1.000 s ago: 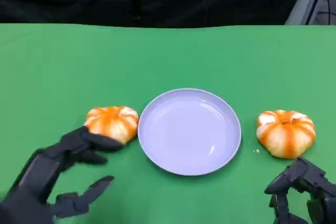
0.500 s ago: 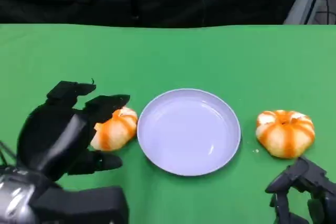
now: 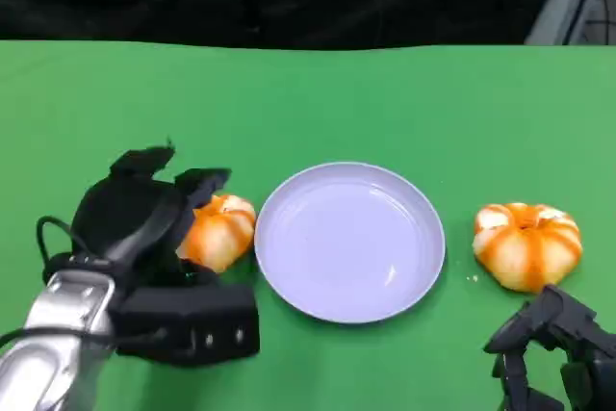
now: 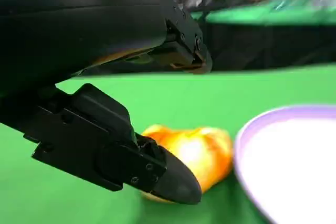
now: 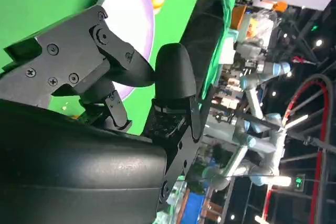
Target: Grasp the bread from the table and place it into the plate.
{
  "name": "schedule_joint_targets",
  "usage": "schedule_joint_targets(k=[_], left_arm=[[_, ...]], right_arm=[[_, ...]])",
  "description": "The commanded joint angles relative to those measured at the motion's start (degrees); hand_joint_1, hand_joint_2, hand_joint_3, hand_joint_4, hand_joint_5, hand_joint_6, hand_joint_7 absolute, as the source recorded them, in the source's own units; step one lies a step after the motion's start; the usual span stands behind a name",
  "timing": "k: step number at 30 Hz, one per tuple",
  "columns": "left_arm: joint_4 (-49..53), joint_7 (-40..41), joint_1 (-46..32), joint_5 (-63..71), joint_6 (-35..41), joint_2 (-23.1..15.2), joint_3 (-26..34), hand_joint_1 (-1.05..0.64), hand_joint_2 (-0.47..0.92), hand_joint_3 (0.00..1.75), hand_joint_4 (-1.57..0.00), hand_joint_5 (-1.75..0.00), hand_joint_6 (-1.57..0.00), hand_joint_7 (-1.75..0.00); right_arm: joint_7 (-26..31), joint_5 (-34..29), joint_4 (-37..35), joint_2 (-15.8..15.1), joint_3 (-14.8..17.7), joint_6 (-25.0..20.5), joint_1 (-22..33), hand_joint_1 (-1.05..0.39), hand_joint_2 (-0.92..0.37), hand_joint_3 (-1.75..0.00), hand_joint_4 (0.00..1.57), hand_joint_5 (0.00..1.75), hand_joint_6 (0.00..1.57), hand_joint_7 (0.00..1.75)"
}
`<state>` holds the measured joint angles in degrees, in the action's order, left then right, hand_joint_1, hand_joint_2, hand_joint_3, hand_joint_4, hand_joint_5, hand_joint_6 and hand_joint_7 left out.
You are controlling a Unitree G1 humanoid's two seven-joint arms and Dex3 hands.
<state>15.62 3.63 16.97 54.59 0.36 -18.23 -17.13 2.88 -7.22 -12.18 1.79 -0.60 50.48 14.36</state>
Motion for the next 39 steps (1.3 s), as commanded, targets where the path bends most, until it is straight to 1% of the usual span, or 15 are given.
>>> schedule_joint_targets(k=[1,2,8,14,17,23,27,33,34,36,39], left_arm=[[4.76,0.85,2.88,-0.89,1.07,-0.26,-1.88,-0.97,0.87,0.01,-0.16,-0.13,-0.39,0.00],[4.98,1.04,3.04,-1.10,1.14,-0.36,-2.12,-0.97,0.87,0.00,-0.16,-0.13,-0.39,0.00],[15.82,3.08,7.78,-2.49,2.22,2.34,-4.99,-0.99,0.87,0.00,-0.19,-0.10,-0.38,0.00],[22.13,5.61,10.31,-4.03,1.22,2.85,-6.92,-0.99,0.88,0.01,-0.21,-0.07,-0.38,0.00],[25.49,6.88,11.62,-4.88,0.81,3.29,-7.91,-1.00,0.89,0.01,-0.23,-0.07,-0.40,-0.01],[27.72,7.79,12.72,-6.23,0.57,3.35,-9.06,-0.99,0.90,0.00,-0.24,-0.05,-0.40,0.00],[30.58,9.32,13.28,-7.03,-0.45,3.68,-10.11,-0.98,0.92,0.01,-0.26,-0.04,-0.41,-0.01],[31.64,10.14,13.35,-8.27,-1.36,3.50,-10.55,-0.97,0.92,0.01,-0.27,-0.03,-0.41,0.00],[31.76,10.25,13.04,-8.70,-1.85,3.43,-10.40,-0.91,0.92,0.01,-0.31,-0.04,-0.43,-0.01],[32.42,10.56,12.79,-9.37,-2.73,3.33,-10.37,-0.87,0.92,0.02,-0.33,-0.05,-0.44,-0.01],[33.89,11.08,12.95,-9.89,-3.64,3.34,-10.71,-0.80,0.92,0.01,-0.41,-0.06,-0.48,-0.02]], right_arm=[[0.07,0.64,-0.69,-0.69,0.33,1.09,-0.14,-0.14,-0.53,-1.21,0.85,1.75,0.73,1.52],[0.07,0.64,-0.73,-0.69,0.34,1.13,-0.16,-0.14,-0.53,-1.21,0.85,1.75,0.73,1.52],[-0.04,0.77,-0.23,-0.81,0.41,0.81,0.31,-0.13,-0.53,-1.22,0.85,1.75,0.73,1.53],[0.54,0.58,-0.12,-0.05,0.38,0.94,0.36,-0.11,-0.53,-1.22,0.85,1.75,0.73,1.53],[0.14,1.01,-0.47,-0.38,0.31,1.41,0.08,-0.09,-0.54,-1.22,0.85,1.75,0.73,1.52],[0.11,1.01,-0.84,-0.50,0.45,1.66,-0.13,-0.11,-0.54,-1.22,0.86,1.75,0.73,1.52],[0.51,0.18,0.41,-0.25,0.53,0.59,0.63,-0.13,-0.53,-1.21,0.85,1.75,0.73,1.52],[0.42,0.06,1.20,-0.25,0.46,0.00,0.95,-0.14,-0.53,-1.21,0.85,1.75,0.73,1.51],[0.36,0.00,1.73,-0.27,0.40,-0.38,1.16,-0.11,-0.53,-1.21,0.84,1.75,0.73,1.51],[0.38,-0.07,2.32,-0.22,0.34,-0.74,1.41,-0.10,-0.54,-1.21,0.84,1.75,0.73,1.52],[0.42,-0.05,1.65,-0.35,0.45,-0.08,1.09,-0.10,-0.53,-1.20,0.85,1.75,0.73,1.52]])
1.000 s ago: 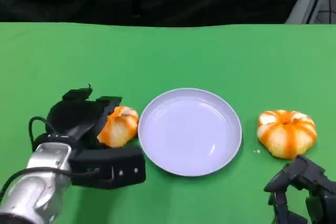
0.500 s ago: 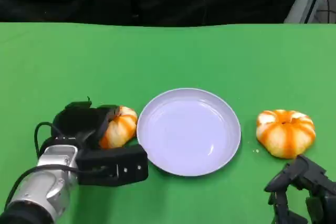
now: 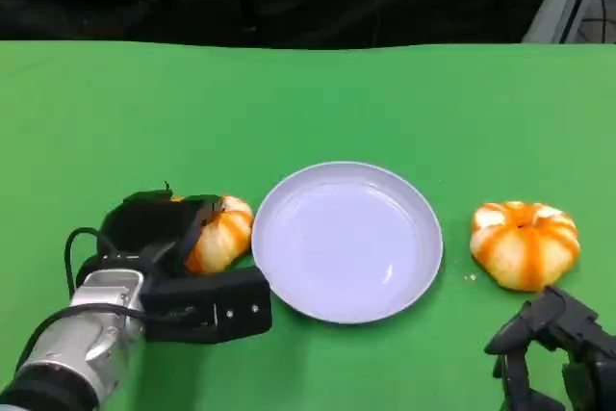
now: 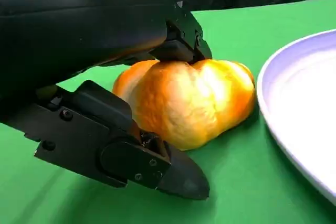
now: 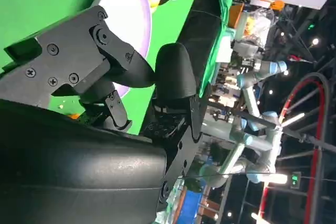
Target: Grasp the bread from the table and place it into the plate.
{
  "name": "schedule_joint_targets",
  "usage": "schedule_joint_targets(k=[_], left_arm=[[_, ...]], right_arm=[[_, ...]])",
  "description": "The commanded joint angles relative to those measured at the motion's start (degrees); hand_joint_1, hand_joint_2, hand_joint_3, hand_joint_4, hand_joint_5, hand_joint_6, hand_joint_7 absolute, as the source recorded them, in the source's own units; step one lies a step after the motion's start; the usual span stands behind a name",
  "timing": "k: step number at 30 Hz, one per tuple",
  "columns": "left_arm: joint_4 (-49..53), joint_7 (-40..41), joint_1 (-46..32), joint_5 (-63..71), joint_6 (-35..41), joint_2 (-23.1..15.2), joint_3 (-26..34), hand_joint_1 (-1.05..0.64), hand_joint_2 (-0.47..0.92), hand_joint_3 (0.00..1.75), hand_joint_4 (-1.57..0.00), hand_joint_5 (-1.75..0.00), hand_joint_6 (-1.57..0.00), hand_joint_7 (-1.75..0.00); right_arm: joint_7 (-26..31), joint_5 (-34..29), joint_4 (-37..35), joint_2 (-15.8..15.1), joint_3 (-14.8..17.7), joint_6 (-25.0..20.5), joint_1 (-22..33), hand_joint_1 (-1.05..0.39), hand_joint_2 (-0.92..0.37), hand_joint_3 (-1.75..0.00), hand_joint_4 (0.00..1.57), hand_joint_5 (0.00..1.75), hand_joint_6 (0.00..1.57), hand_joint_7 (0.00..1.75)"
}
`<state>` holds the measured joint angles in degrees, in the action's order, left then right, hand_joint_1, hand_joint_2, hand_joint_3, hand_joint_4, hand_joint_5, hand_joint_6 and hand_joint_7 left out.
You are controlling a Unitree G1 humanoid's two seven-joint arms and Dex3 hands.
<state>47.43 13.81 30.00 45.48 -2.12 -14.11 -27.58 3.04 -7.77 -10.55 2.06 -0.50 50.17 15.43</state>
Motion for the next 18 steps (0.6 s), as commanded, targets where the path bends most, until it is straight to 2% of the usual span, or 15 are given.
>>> schedule_joint_targets(k=[1,7,8,9,12,13,14,15,16,18], left_arm=[[2.39,0.96,-0.02,-0.85,-1.26,-0.76,-0.36,-0.77,0.92,0.01,-0.45,-0.06,-0.50,-0.02],[3.95,2.12,0.25,-1.63,-1.73,-0.22,-0.15,-0.53,0.91,0.00,-0.67,-0.06,-0.63,-0.03],[4.51,3.22,0.18,-2.36,-2.60,0.04,0.42,-0.32,0.90,0.00,-0.82,-0.10,-0.74,-0.06],[5.00,4.07,0.17,-2.89,-3.26,0.21,0.77,-0.22,0.90,0.00,-0.91,-0.12,-0.81,-0.06],[6.07,6.23,0.21,-4.36,-4.61,0.68,1.55,-0.12,0.90,0.00,-0.99,-0.13,-0.88,-0.06],[6.37,7.13,0.15,-5.06,-5.12,0.95,2.09,-0.09,0.91,0.06,-1.02,-0.24,-0.97,-0.07],[6.67,7.80,0.16,-5.59,-5.52,1.13,2.41,-0.07,0.92,0.10,-0.92,-0.53,-1.05,-0.05],[6.95,8.23,0.22,-5.93,-5.78,1.23,2.51,-0.06,0.92,0.12,-0.87,-0.67,-1.07,-0.04],[7.19,8.39,0.31,-6.01,-5.92,1.25,2.46,-0.06,0.92,0.13,-0.83,-0.76,-1.09,-0.03],[7.56,8.63,0.44,-6.09,-6.14,1.28,2.41,-0.06,0.92,0.13,-0.81,-0.81,-1.10,-0.03]], right_arm=[[0.18,0.51,-0.23,-0.76,0.37,0.40,-0.10,-0.11,-0.53,-1.21,0.85,1.75,0.73,1.52],[0.20,0.47,1.69,-0.38,0.17,-1.46,0.82,-0.11,-0.52,-1.24,0.86,1.75,0.73,1.53],[0.06,0.59,1.76,-0.51,0.12,-1.47,0.86,-0.10,-0.52,-1.24,0.85,1.75,0.73,1.53],[-0.03,0.67,1.74,-0.62,0.10,-1.41,0.85,-0.10,-0.53,-1.24,0.85,1.75,0.73,1.53],[-0.21,1.03,1.55,-0.74,0.08,-1.37,0.84,-0.10,-0.53,-1.23,0.85,1.75,0.73,1.53],[-0.28,1.23,1.47,-0.76,0.08,-1.40,0.87,-0.12,-0.53,-1.22,0.85,1.75,0.73,1.52],[-0.34,1.38,1.41,-0.77,0.08,-1.42,0.88,-0.13,-0.53,-1.21,0.84,1.75,0.73,1.51],[-0.38,1.46,1.39,-0.77,0.08,-1.43,0.89,-0.13,-0.53,-1.21,0.84,1.75,0.73,1.51],[-0.41,1.49,1.39,-0.77,0.08,-1.43,0.89,-0.13,-0.53,-1.20,0.84,1.75,0.73,1.51],[-0.46,1.54,1.40,-0.77,0.09,-1.44,0.90,-0.13,-0.53,-1.20,0.84,1.75,0.73,1.50]])
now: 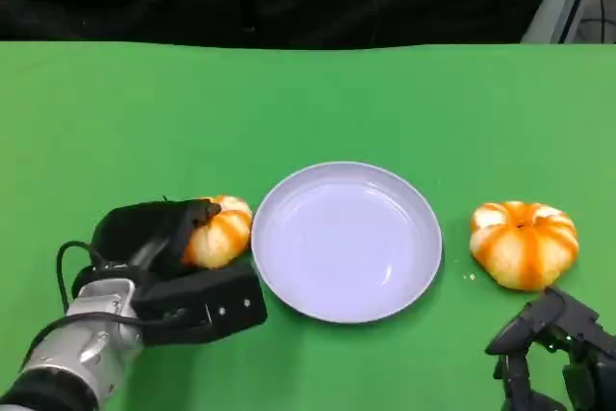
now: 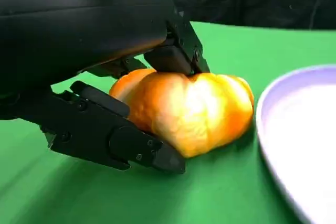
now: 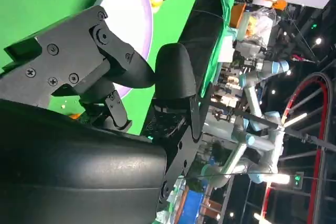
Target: Grasp the bread from the table and place it into the plate.
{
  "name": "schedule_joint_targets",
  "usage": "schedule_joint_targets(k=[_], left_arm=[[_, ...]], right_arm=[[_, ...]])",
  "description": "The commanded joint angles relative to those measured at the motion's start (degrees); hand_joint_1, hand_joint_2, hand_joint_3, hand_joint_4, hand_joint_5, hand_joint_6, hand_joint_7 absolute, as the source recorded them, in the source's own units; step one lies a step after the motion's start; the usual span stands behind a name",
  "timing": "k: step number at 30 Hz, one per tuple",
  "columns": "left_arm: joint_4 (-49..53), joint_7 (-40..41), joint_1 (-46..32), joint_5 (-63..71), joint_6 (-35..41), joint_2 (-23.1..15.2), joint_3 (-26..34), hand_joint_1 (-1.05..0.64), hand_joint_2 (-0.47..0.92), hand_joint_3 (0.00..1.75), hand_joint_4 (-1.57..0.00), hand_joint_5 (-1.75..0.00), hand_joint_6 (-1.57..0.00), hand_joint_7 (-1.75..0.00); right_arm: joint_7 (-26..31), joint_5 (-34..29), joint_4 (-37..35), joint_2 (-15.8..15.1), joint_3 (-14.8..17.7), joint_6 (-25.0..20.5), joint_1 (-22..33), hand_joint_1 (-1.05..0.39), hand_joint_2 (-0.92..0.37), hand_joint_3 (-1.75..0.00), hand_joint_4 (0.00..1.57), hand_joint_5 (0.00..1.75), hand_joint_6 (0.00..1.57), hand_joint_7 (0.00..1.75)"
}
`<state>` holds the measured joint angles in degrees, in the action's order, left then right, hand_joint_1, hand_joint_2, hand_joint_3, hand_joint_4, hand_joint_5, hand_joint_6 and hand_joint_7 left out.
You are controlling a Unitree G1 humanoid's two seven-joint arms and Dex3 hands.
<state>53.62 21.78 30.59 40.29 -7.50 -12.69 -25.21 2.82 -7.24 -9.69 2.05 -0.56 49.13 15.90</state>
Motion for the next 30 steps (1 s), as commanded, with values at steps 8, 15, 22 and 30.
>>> schedule_joint_targets(k=[8,15,22,30], left_arm=[[-3.22,3.34,0.09,-2.04,-1.28,-1.88,1.80,0.04,0.92,0.18,-0.52,-1.44,-0.74,-0.99],[-4.02,3.07,-0.23,-2.01,-1.00,-2.00,1.91,0.04,0.92,0.18,-0.51,-1.46,-0.68,-1.11],[-5.29,2.57,-0.33,-2.49,-0.73,-2.26,2.49,0.04,0.92,0.18,-0.51,-1.46,-0.67,-1.12],[-20.43,3.38,-2.13,-0.37,-2.56,-3.18,3.10,-0.04,0.92,0.26,-0.42,-1.75,-0.43,-1.60]], right_arm=[[0.15,0.08,0.05,-0.87,0.78,-0.55,0.09,-0.14,-0.54,-1.19,0.84,1.74,0.74,1.50],[0.20,-0.08,0.31,-0.76,0.83,-0.88,0.21,-0.15,-0.54,-1.19,0.84,1.74,0.75,1.50],[0.13,0.05,0.04,-0.81,0.80,-0.42,0.07,-0.15,-0.54,-1.19,0.84,1.74,0.75,1.50],[-0.89,1.53,-0.99,-1.12,0.45,1.48,-0.42,-0.10,-0.53,-1.20,0.84,1.75,0.74,1.49]])
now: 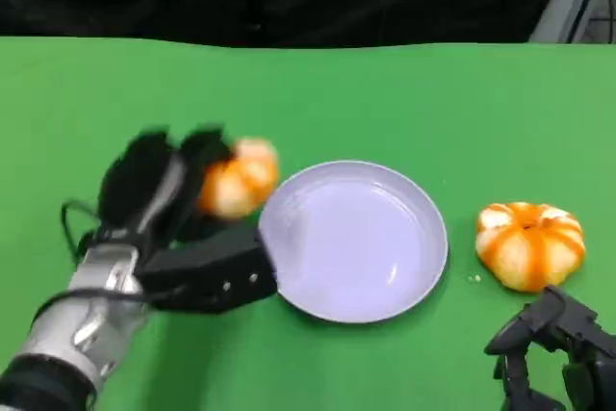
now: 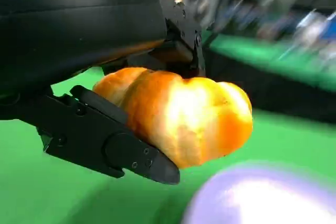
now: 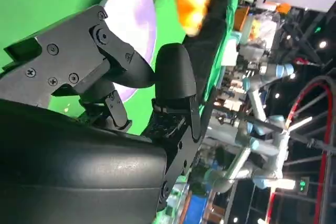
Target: Grasp the bread from the table and place it into the plate.
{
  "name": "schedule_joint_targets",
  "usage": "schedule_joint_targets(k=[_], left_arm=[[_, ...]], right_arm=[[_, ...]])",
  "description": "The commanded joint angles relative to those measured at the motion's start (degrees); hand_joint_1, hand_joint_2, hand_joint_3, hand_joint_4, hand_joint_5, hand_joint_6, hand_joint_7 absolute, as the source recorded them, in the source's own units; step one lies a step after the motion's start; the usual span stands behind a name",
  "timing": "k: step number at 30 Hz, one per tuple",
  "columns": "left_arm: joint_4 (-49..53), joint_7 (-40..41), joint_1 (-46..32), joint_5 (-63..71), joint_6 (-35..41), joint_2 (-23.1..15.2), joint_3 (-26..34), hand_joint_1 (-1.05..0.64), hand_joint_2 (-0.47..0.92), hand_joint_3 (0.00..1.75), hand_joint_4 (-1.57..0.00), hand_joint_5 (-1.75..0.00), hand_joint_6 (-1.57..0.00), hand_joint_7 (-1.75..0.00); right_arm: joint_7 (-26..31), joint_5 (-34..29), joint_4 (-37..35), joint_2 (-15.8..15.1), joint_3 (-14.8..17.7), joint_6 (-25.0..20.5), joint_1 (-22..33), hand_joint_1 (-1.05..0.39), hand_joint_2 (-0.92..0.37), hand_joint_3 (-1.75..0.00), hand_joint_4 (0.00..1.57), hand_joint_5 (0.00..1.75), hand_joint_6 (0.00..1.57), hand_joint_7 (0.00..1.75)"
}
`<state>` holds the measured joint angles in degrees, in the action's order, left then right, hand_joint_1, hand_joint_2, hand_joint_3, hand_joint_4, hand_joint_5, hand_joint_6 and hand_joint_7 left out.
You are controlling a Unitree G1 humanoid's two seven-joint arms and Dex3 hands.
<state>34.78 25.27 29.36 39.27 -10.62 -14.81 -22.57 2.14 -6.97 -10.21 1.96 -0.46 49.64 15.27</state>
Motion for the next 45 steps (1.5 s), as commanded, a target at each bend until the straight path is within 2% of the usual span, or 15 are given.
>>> schedule_joint_targets(k=[1,43,45], left_arm=[[-1.77,-0.19,-0.98,0.69,0.64,-1.05,0.50,-0.04,0.92,0.26,-0.42,-1.75,-0.43,-1.60],[-2.14,-0.33,-1.13,0.72,0.93,-1.06,0.51,-0.04,0.92,0.26,-0.42,-1.75,-0.43,-1.61],[-5.64,-1.77,-0.45,1.28,-0.92,0.49,-1.48,-0.01,0.89,0.25,-0.46,-1.75,-0.47,-1.64]], right_arm=[[-0.25,1.30,-0.50,-1.02,0.35,1.01,0.20,-0.10,-0.53,-1.20,0.84,1.75,0.74,1.49],[-0.37,1.44,-0.61,-1.04,0.36,1.14,0.18,-0.10,-0.54,-1.20,0.84,1.75,0.74,1.49],[0.28,0.67,-0.66,-0.78,0.69,0.77,0.10,-0.14,-0.52,-1.19,0.85,1.73,0.75,1.48]])
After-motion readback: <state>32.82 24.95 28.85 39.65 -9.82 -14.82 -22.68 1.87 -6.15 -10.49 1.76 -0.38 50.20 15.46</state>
